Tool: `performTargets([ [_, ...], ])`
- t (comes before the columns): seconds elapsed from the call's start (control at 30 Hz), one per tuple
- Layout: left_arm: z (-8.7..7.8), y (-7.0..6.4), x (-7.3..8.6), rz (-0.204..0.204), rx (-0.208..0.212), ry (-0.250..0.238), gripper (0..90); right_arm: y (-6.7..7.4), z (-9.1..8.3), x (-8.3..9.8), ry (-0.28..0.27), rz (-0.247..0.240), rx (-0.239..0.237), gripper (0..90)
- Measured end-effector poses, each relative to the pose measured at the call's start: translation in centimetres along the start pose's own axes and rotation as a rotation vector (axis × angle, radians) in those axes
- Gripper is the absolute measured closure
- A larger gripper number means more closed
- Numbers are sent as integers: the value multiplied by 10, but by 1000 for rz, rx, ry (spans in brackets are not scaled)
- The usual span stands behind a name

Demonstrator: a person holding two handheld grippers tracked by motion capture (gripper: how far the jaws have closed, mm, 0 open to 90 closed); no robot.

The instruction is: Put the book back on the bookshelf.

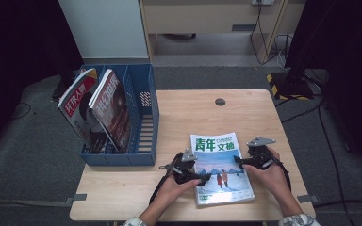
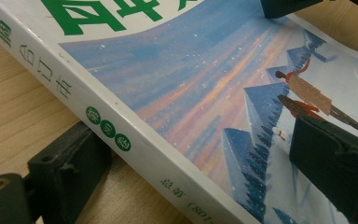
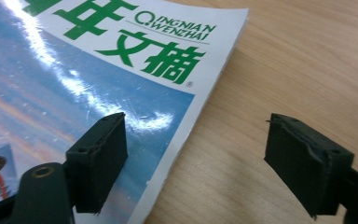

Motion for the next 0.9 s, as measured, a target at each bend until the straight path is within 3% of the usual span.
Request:
performTargets([
  [0.3, 0, 0, 0, 0, 0, 0, 47, 3, 1, 4, 15, 40, -95, 241],
  [0.43, 0, 0, 0, 0, 1, 0, 48, 4, 1, 6, 11, 43, -131, 295],
  [0.7, -1, 1, 0, -4, 1, -5, 64, 4, -2, 11, 39, 123, -209, 399],
  [0.77, -2, 2, 0, -12, 2, -14, 84, 5, -3, 12, 50, 144, -236, 416],
  [0.9, -5, 7, -1, -41, 4, -31, 154, 5, -3, 14, 57, 168, -246, 416],
])
Point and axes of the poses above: each handheld gripper's, and its own axes: z roughly forward along the jaws, x roughly out of its underside, y roughly to its left, the point moved 3 cm from there along z, roughly forward along the jaws, and after that the axes turned 8 degrees about x, right-handed, at the moved point
